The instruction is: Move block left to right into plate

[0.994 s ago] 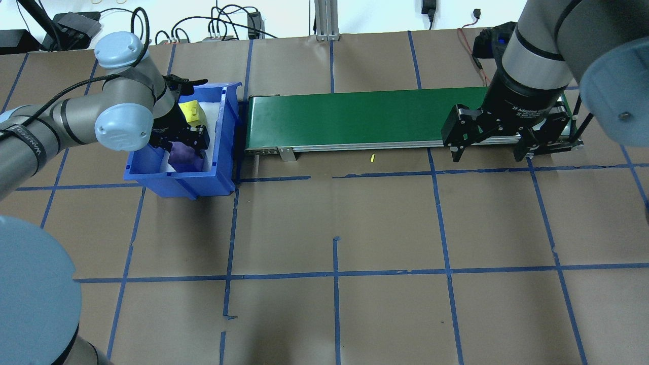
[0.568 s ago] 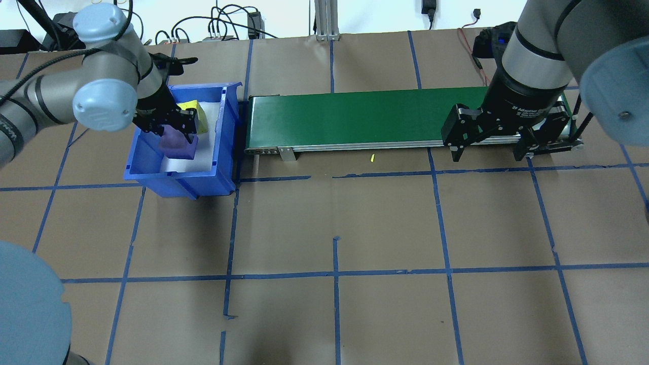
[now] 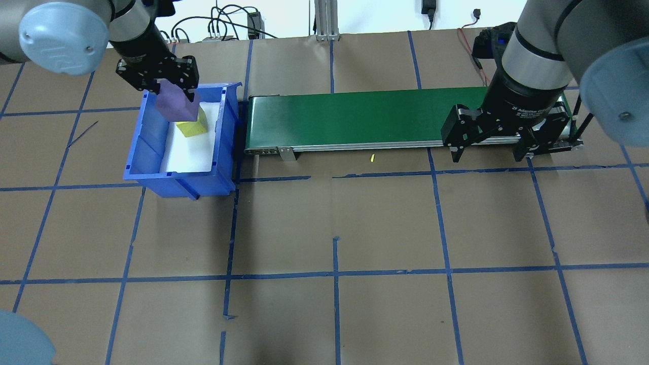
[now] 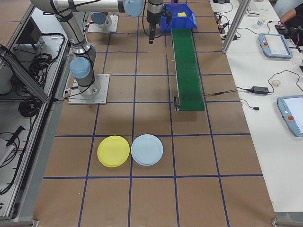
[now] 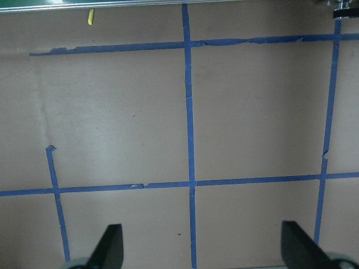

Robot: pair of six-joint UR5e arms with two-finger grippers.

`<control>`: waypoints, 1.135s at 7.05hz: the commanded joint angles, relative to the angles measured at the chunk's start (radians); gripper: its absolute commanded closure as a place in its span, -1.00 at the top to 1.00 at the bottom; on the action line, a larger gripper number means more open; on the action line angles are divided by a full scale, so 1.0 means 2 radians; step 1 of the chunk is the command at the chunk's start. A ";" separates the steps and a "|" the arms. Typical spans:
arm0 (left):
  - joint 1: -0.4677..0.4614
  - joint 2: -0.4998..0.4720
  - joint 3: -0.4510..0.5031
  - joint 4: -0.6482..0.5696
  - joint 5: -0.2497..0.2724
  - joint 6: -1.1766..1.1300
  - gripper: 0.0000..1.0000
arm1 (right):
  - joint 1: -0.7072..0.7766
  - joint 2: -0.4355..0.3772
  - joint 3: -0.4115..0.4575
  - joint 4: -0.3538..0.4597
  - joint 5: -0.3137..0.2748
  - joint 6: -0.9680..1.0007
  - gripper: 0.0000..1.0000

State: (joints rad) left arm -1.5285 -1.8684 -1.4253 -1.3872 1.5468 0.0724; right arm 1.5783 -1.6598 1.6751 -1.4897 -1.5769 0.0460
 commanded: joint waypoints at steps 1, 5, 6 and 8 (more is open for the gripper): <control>-0.066 -0.028 0.003 0.051 -0.014 -0.054 -0.12 | 0.000 0.000 0.000 0.000 0.000 0.000 0.99; -0.092 -0.108 -0.006 0.155 -0.014 -0.057 -0.10 | -0.001 0.000 0.000 -0.001 -0.001 0.000 0.99; -0.092 -0.110 -0.016 0.173 -0.015 -0.057 -0.10 | -0.001 0.000 0.000 0.000 0.000 0.000 0.99; -0.091 -0.114 -0.031 0.192 -0.014 -0.057 0.80 | -0.001 0.000 0.000 0.000 0.000 0.000 0.99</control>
State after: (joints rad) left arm -1.7111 -2.0916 -1.4686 -1.0236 1.5176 -0.0406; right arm 1.5770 -1.6597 1.6751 -1.4896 -1.5778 0.0460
